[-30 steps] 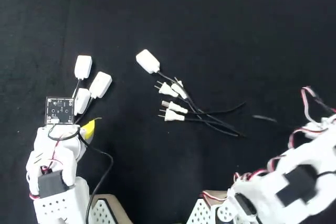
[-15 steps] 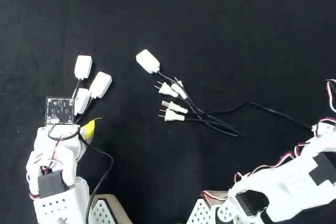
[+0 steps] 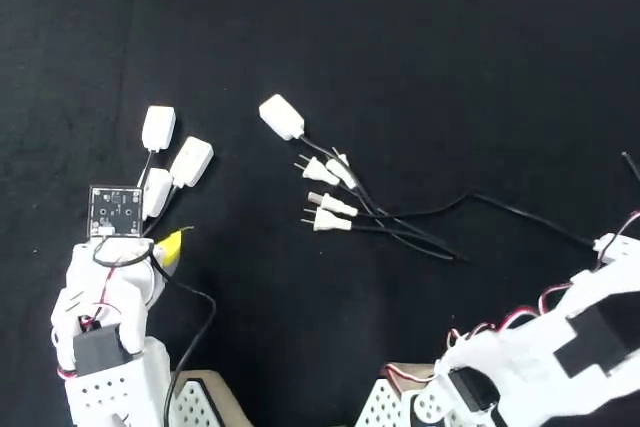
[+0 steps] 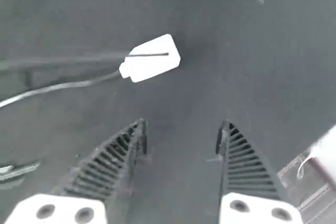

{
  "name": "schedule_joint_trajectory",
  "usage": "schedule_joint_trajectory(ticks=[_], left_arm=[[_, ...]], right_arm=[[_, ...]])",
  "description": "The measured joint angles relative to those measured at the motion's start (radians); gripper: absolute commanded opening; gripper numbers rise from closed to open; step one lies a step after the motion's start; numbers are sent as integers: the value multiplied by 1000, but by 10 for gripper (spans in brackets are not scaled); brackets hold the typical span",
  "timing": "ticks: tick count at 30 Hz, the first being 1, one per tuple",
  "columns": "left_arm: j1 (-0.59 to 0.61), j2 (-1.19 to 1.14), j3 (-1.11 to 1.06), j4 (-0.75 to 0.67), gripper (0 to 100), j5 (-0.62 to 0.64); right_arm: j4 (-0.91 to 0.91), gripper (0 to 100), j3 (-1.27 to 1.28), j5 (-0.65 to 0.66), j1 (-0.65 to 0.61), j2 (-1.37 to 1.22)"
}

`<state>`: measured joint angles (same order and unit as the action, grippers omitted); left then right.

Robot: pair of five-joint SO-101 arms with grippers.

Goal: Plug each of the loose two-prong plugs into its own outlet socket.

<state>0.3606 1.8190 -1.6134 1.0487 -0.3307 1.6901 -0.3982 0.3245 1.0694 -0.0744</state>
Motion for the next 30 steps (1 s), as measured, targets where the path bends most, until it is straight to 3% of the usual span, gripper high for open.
schedule_joint_trajectory(ticks=[5, 10, 14, 20, 25, 30], left_arm=[[0, 0, -15, -21, 328, 0], [0, 0, -15, -21, 328, 0], [0, 0, -15, -21, 328, 0], [0, 0, -15, -21, 328, 0], [0, 0, -18, -21, 328, 0], [0, 0, -18, -21, 328, 0]], right_arm=[[35, 212, -21, -58, -34, 120], [37, 212, 43, -141, -181, 299], [37, 212, 241, -249, -407, 460], [9, 212, 572, -519, -875, 545], [-264, 212, 839, -743, -1200, 483], [-603, 212, 1031, -861, -1315, 311]])
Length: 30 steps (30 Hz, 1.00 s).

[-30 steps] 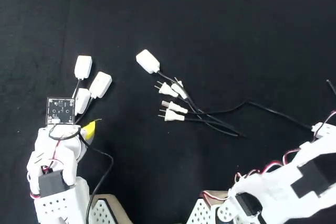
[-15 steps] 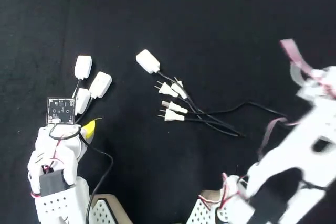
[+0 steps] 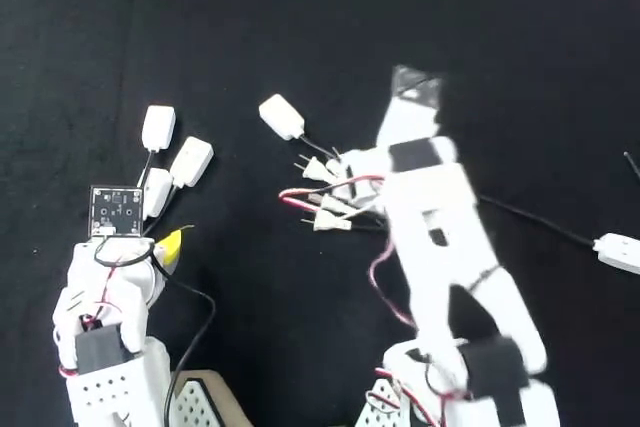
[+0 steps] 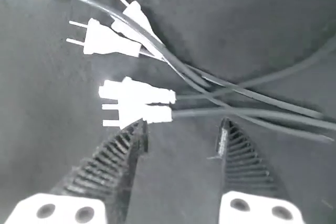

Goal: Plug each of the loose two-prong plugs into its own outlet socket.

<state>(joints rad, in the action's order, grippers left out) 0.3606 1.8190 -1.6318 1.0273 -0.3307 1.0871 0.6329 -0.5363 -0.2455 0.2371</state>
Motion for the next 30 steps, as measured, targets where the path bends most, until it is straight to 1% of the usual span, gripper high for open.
schedule_joint_trajectory(ticks=[2, 5, 9, 17, 19, 24, 27, 30], left_arm=[[0, 0, 0, 0, 328, 0], [0, 0, 0, 0, 328, 0], [0, 0, 0, 0, 328, 0], [0, 0, 0, 0, 328, -6], [0, 0, -12, 3, 328, -38], [0, 0, -21, 60, 328, -137], [0, 0, -41, 97, 328, -195], [0, 0, -43, 109, 328, -245]], right_arm=[[-101, 212, 11, -29, -14, -71], [-175, 212, 15, -43, -35, -166], [-212, 212, 11, -49, -54, -216], [-224, 212, -14, -81, -55, -279], [-226, 204, -25, -81, -55, -308], [-226, 66, -114, -84, -54, -405], [-181, 70, -147, -43, -55, -448], [-127, 67, -178, -32, -54, -465]])
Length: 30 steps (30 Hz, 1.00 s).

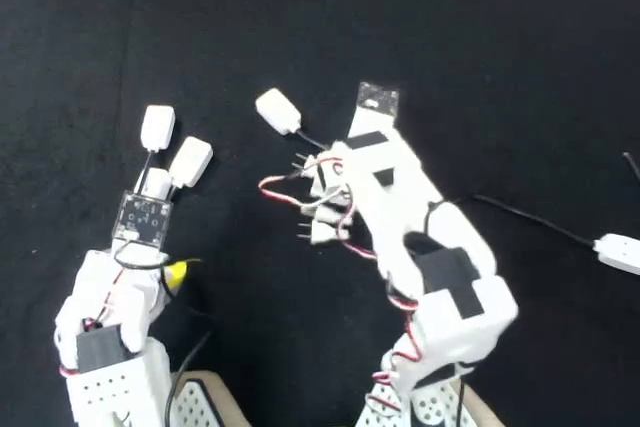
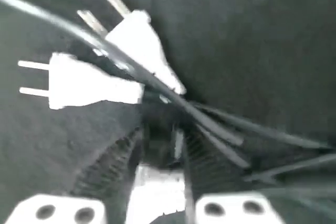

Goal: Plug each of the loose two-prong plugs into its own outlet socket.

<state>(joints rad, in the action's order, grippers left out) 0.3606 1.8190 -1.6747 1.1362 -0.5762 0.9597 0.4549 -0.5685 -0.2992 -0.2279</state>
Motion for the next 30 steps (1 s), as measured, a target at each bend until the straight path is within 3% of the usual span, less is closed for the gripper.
schedule_joint_trajectory(ticks=[7, 14, 18, 24, 30], left_arm=[[3, 0, -2, 0, 328, -12], [3, 0, -2, 0, 328, -15], [3, 0, -2, 18, 328, -18], [3, 0, -2, 29, 328, -58], [3, 0, -2, 29, 328, -61]], right_arm=[[126, 67, -87, 0, 0, -26], [433, 70, -252, -43, -3, 63], [463, 70, -256, -77, -12, 57], [473, 67, -236, -74, -133, -78], [493, 67, -242, -2, -121, -127]])
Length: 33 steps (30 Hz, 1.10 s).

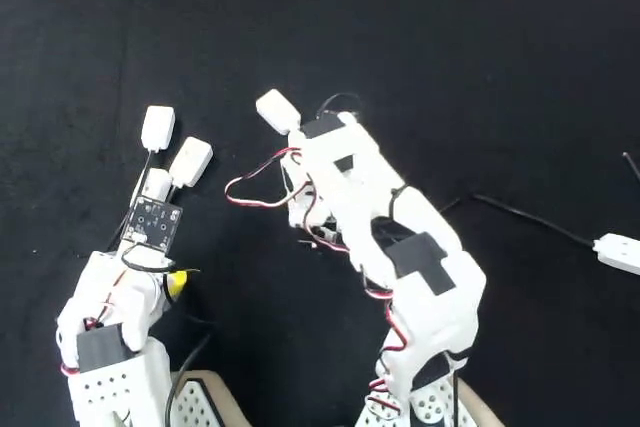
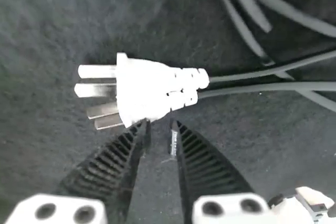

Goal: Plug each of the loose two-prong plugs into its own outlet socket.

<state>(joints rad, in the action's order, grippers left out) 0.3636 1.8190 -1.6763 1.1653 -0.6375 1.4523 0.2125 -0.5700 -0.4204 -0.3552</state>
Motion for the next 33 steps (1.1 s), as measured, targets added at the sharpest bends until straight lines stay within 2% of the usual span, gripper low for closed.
schedule_joint_trajectory(ticks=[10, 17, 20, 26, 31, 33], left_arm=[[0, 0, 0, 0, 328, 0], [0, 0, 0, 0, 328, -2], [0, 0, 0, 0, 328, -2], [0, 0, -2, 0, 328, -2], [0, 0, -2, 0, 328, -2], [0, 0, -2, 0, 328, -2]], right_arm=[[-5, 70, -5, 26, 133, -5], [-26, 70, -51, 26, 275, -12], [40, 70, -54, 26, 269, -12], [115, 75, -170, 20, 167, -14], [117, 181, -261, -103, 149, -14], [110, 189, -264, -143, 150, -14]])
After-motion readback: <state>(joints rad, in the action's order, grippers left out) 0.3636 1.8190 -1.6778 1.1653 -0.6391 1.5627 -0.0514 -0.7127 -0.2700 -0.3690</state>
